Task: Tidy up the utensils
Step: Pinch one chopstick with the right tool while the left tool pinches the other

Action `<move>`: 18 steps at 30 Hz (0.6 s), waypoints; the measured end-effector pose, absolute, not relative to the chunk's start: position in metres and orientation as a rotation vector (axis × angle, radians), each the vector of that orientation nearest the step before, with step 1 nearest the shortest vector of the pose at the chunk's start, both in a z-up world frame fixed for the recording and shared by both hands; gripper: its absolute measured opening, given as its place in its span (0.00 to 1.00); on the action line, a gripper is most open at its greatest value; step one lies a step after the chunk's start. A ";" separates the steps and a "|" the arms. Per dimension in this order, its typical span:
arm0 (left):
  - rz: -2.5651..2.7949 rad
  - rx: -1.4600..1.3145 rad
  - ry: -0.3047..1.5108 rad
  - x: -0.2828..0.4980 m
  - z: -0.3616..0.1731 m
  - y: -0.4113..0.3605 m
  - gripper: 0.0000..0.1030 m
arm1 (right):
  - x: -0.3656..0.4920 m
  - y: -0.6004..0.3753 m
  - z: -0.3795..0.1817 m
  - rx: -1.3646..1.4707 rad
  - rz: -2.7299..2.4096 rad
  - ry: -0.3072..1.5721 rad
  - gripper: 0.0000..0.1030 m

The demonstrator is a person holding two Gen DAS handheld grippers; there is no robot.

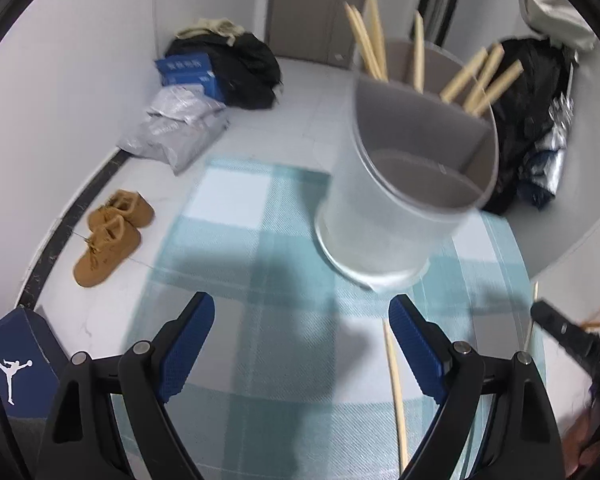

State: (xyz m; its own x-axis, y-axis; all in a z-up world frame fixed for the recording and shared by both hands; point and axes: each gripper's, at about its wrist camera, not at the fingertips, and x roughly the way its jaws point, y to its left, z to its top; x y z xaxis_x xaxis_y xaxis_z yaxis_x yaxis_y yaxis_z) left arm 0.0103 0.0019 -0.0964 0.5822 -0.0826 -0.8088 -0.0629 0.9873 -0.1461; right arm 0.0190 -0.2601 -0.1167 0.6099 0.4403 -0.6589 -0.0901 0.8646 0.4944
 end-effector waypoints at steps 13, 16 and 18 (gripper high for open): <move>-0.099 -0.090 1.141 0.012 -0.116 -0.033 0.84 | 0.011 -0.279 -0.113 0.475 0.259 0.820 0.04; -0.106 -0.056 1.224 0.016 -0.126 -0.045 0.84 | 0.008 -0.280 -0.107 0.473 0.263 0.797 0.04; -0.106 -0.037 1.240 0.017 -0.130 -0.050 0.84 | 0.007 -0.282 -0.105 0.468 0.262 0.788 0.04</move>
